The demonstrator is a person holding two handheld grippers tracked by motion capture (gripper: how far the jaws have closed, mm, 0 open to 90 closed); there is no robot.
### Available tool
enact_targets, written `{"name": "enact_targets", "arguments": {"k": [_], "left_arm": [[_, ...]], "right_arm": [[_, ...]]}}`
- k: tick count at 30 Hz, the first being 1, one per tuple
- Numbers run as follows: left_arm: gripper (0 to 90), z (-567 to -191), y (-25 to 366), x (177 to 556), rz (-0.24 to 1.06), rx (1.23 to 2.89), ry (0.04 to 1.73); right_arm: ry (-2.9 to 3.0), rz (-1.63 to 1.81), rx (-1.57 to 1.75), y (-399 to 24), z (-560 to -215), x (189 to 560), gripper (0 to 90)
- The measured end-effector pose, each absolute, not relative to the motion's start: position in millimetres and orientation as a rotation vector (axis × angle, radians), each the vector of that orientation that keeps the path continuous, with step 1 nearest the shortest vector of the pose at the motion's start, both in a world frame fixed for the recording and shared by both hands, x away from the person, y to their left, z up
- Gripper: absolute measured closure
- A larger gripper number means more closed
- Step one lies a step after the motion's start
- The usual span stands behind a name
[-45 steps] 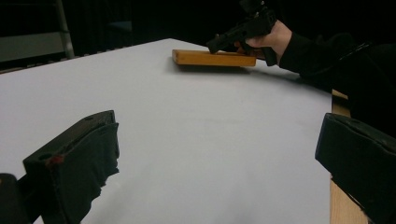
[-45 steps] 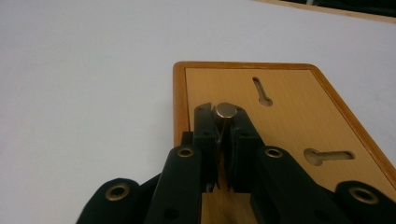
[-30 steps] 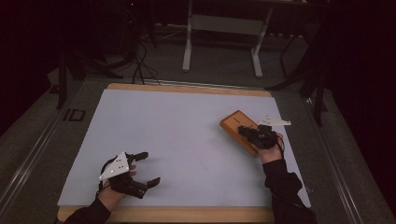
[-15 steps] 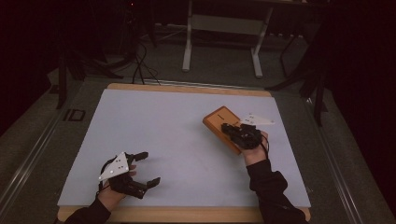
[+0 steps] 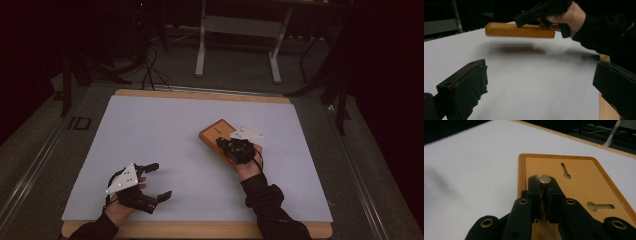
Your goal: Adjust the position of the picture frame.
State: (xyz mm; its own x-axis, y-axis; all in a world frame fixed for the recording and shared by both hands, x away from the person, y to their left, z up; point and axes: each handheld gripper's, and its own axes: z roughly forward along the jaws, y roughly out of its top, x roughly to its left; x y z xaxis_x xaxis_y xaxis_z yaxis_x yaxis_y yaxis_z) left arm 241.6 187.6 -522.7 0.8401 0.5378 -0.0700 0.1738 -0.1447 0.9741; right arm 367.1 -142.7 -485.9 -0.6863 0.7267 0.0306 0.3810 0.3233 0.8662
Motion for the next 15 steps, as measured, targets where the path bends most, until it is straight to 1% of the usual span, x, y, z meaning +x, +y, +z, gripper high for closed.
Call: {"name": "enact_targets", "arguments": {"k": [4, 15], "left_arm": [[0.0, -522.4, 187.8, 241.3, 0.344, 1.711, 0.554], [0.0, -521.9, 188.0, 240.5, 0.35, 1.707, 0.546]], "right_arm": [[2.232, 1.267, 0.976, -127.9, -496.1, 365.5, 84.6], [2.242, 1.243, 0.989, -106.4, -517.4, 369.6, 84.6]]}}
